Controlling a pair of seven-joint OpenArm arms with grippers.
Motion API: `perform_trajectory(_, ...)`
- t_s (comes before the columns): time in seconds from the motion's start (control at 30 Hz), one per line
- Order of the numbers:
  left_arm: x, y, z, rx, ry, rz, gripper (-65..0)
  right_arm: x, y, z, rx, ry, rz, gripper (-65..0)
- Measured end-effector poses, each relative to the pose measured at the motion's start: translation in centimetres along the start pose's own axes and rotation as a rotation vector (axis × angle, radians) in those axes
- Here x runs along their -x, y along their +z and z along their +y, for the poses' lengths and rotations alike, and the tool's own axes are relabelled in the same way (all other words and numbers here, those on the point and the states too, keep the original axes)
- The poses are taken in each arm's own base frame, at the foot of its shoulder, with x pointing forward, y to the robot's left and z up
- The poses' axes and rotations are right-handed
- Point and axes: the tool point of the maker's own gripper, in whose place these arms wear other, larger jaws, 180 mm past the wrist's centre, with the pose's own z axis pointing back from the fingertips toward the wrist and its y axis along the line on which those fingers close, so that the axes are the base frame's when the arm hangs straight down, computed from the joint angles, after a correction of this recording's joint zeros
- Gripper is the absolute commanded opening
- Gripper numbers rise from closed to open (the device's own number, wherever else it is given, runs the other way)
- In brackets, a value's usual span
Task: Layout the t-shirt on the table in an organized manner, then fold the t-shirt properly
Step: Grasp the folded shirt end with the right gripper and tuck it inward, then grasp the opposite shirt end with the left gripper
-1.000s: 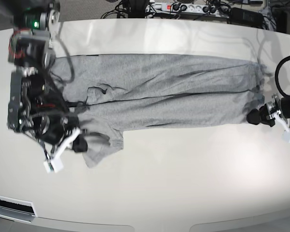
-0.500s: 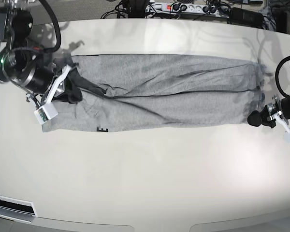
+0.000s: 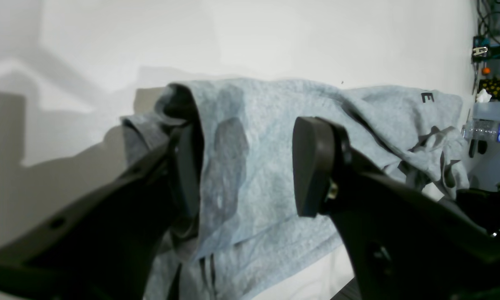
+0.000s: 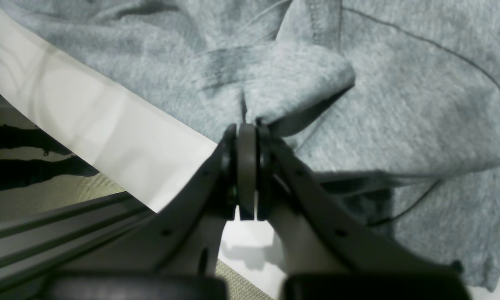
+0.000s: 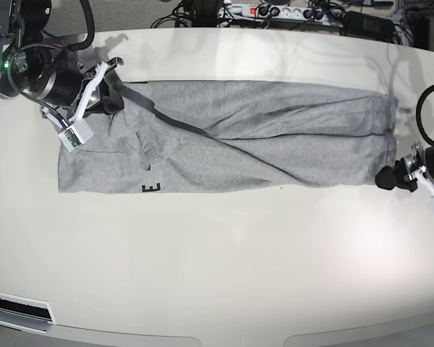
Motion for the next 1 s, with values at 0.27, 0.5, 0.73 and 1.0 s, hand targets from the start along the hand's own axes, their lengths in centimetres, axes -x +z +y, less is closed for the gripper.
perform_trajectory(0.27,-2.5,2.2,0.7,-0.036,-0.03,-0.039,-30.7,1.3,-0.6,-2.3,0.097,0.023,0.028,-65.0)
perform_trajectory(0.5,-3.3,3.5,1.2,-0.05,-0.032,-0.056,-30.7,2.0,-0.2,-3.4,0.133,0.048,0.062,-59.4)
perform_trajectory(0.73,-4.5,6.2,2.4,-0.095,-0.04,-0.081,-30.7,2.4,1.6,-4.2,0.113,0.076,0.127,-37.6)
perform_trajectory(1.0,-5.6,8.3,2.9,-0.113,-0.032,-0.117,-30.7,-5.3,3.4,-0.9,0.035,0.155,-0.177,-64.4)
